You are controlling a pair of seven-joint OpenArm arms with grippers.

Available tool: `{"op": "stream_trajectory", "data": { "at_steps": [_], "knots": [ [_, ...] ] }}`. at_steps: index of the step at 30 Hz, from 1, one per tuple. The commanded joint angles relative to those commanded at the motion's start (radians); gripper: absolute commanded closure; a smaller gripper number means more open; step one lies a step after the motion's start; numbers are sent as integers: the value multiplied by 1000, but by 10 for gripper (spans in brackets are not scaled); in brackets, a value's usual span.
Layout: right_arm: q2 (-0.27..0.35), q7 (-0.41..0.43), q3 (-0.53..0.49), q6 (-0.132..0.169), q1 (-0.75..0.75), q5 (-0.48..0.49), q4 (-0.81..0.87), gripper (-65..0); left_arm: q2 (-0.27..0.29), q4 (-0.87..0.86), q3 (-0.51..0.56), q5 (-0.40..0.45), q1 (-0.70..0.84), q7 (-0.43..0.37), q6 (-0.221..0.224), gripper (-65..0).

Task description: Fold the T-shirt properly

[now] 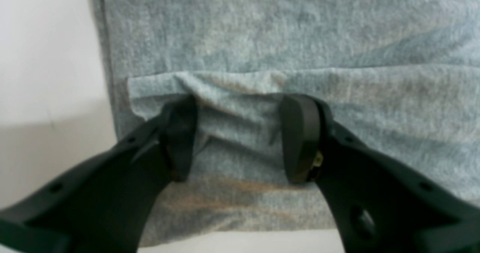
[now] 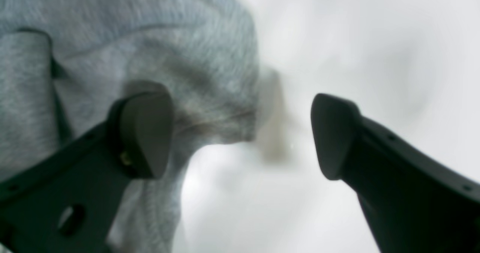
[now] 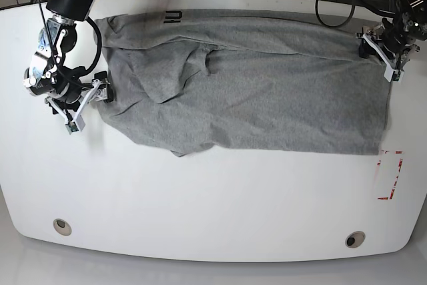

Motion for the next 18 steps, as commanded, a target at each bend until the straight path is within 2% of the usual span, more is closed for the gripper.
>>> {"op": "stream_trajectory", "data": {
  "at_steps": [10,12,16,18],
  "knots": [
    [3,84,-29,0,-5,-2,-94,-400,0,0,0,0,0,0,0,-328],
    [21,101,-48,0,-5,-2,-110,-341,0,0,0,0,0,0,0,-328],
    [71,143,-104,0,-5,-2,-147,-166,0,0,0,0,0,0,0,-329],
    [94,153,-132,0,-2,-2,-163,-117,0,0,0,0,0,0,0,-329]
  ]
}}
